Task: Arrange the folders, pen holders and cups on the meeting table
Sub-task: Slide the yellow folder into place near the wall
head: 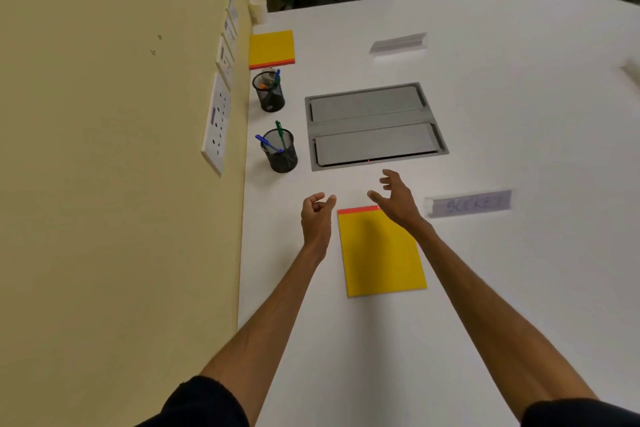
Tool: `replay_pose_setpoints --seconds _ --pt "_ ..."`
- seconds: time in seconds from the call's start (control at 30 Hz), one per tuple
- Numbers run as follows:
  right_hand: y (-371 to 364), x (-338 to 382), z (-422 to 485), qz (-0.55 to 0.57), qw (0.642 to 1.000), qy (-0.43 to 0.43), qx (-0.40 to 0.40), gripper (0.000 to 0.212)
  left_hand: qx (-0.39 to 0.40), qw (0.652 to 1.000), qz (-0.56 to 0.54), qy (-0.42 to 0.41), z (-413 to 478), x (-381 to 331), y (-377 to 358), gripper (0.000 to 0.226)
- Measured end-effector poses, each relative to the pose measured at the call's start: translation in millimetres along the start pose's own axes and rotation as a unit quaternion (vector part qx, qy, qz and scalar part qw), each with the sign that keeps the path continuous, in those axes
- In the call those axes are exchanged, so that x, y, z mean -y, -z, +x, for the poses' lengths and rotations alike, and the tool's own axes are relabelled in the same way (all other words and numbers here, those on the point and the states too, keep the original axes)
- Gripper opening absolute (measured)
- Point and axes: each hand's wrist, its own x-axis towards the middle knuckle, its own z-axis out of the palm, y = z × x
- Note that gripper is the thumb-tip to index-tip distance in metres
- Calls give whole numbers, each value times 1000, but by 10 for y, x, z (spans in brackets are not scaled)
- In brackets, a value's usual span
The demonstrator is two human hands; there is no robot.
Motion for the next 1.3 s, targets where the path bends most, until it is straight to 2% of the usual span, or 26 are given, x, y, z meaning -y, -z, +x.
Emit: replay_pose_setpoints --seconds 0.1,0.17,0.37,0.47,0.57,0.67,0.8,1.0,1.1,1.2,1.3 --pt "162 -248 -327 -25 999 -35 -8 61 34 999 37 1 -238 145 -34 41" --pt "215 -424 -516 -49 997 -66 -9 61 53 995 79 30 -372 294 -61 46" --pt "101 -893 -888 -124 976 -181 7 79 117 960 212 142 -629 745 -82 83" --pt "-18 -1002 -1003 -153 972 -178 2 79 148 940 253 176 -691 862 -58 96" --pt "-101 -1009 -1054 -171 971 -169 -16 75 162 939 251 172 -677 910 -55 103" --pt "-133 -984 -1064 -167 971 -170 -33 81 164 938 245 183 -633 917 -72 98" --pt "-156 -1012 -1042 -178 967 -179 -30 81 161 938 213 219 -546 920 -70 75" --pt "-75 -1084 -993 -97 969 -225 -27 76 120 943 190 244 -504 977 -43 51" --pt "-25 -1110 -979 -75 971 -228 -10 67 122 942 218 223 -498 1021 -45 24" --pt "59 -1089 -946 -61 972 -225 -5 63 133 953 194 190 -492 1003 -46 26" --pt "111 -1012 -875 -22 978 -209 -5 61 122 960 216 130 -503 859 -11 25"
